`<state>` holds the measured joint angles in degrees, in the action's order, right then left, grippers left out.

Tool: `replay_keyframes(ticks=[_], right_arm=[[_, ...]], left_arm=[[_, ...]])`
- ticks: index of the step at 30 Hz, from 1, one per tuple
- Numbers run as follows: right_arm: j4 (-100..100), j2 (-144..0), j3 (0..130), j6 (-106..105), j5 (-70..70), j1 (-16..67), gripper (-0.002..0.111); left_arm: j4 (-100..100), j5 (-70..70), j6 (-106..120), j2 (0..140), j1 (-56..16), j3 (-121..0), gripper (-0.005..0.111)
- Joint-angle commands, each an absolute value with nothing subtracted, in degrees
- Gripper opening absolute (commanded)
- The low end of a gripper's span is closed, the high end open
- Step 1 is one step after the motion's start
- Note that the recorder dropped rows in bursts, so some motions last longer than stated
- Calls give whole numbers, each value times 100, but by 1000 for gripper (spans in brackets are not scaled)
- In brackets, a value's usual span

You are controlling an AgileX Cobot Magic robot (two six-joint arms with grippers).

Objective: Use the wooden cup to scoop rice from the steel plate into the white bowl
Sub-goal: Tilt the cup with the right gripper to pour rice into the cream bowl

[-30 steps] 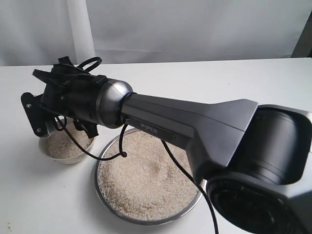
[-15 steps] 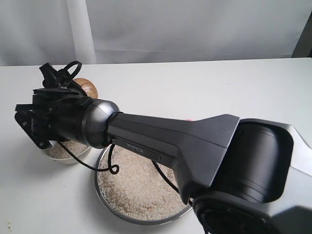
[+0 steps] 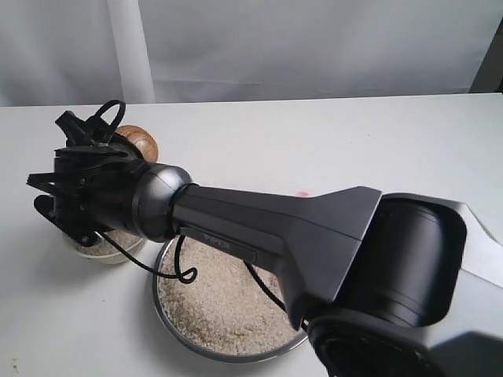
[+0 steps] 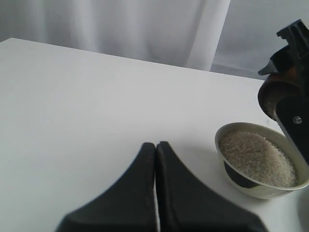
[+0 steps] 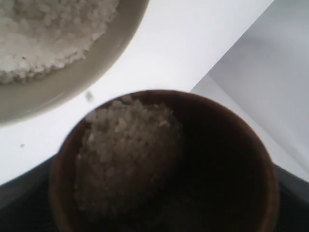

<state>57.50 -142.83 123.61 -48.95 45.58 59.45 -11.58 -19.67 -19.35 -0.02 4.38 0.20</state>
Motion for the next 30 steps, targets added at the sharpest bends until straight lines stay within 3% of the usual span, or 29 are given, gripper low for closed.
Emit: replay_keyframes(ticks=[1, 30], right_arm=[[6092, -14254, 12376, -5042, 4477, 5943, 0], [7563, -14317, 12376, -5078, 4840, 6206, 0]], left_arm=[[-1126, -1933, -1945, 0, 401, 0, 0], [-1126, -1933, -1945, 0, 401, 0, 0]])
